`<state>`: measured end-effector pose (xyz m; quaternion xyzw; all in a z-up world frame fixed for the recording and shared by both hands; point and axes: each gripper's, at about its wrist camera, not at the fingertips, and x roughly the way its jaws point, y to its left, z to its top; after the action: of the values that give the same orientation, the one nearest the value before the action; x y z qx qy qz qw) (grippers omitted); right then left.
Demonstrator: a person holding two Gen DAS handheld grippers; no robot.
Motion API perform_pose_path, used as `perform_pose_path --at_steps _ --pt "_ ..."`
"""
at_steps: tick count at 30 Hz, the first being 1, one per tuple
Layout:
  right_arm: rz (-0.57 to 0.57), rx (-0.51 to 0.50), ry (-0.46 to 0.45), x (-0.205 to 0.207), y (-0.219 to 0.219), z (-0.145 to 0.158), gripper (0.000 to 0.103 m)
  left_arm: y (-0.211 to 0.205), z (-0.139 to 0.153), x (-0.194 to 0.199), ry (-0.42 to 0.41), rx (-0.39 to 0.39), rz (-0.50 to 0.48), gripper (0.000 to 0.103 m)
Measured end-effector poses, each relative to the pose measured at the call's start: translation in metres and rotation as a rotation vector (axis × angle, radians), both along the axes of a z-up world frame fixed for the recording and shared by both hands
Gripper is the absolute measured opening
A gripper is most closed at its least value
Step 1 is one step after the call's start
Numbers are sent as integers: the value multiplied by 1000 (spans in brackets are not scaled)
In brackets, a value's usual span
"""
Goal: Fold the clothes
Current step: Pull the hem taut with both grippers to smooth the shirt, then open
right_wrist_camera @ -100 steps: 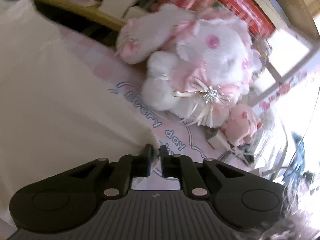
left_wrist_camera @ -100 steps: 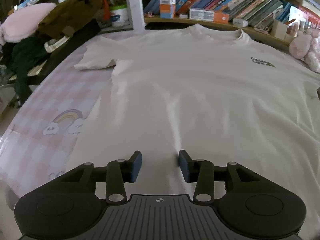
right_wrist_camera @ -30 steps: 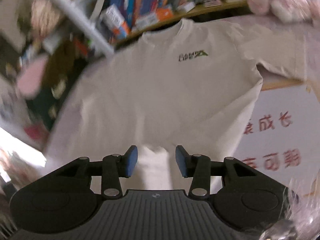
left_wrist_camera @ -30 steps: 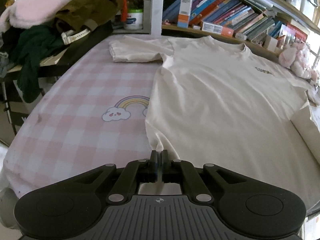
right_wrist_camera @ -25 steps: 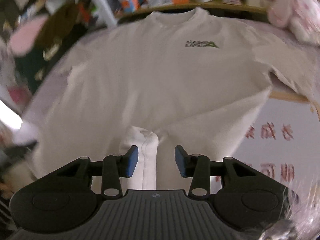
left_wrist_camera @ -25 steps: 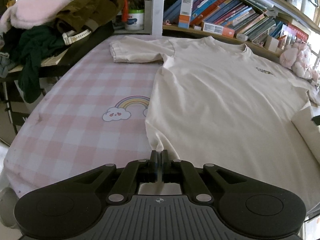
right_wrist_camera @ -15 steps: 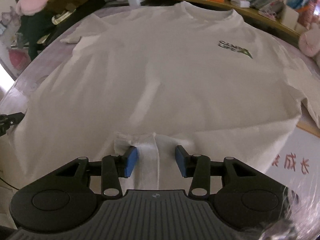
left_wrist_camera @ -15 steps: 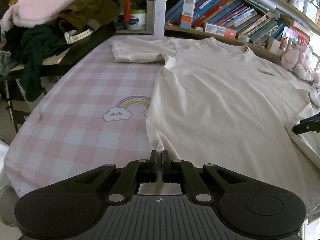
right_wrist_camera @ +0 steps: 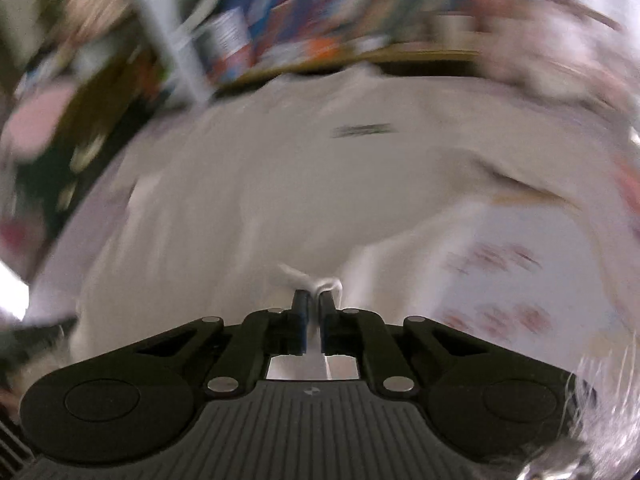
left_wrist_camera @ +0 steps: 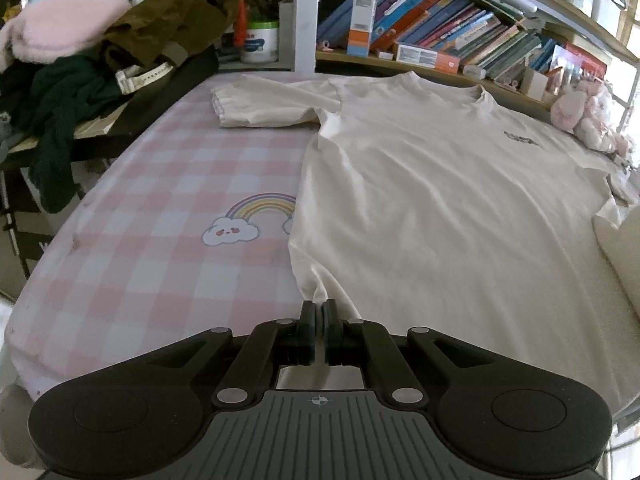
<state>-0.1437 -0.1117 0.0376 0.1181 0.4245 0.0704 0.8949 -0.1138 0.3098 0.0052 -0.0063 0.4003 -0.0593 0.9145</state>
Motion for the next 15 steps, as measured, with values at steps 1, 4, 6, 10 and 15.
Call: perform_pose_path --at_steps 1,4,6,10,15 --pt "-76 12 4 -16 -21 10 5 1 0 0 2 0 -8 5" --pt "-295 66 60 -63 -75 30 5 1 1 2 11 6 -31 5" --pt "-389 105 116 -83 -94 29 6 2 1 4 16 8 -44 6" --pt "-421 30 184 -97 -96 12 42 4 2 7 25 0 -54 7" --pt "-343 -114 145 -89 -92 -1 48 8 3 6 38 -9 -49 8"
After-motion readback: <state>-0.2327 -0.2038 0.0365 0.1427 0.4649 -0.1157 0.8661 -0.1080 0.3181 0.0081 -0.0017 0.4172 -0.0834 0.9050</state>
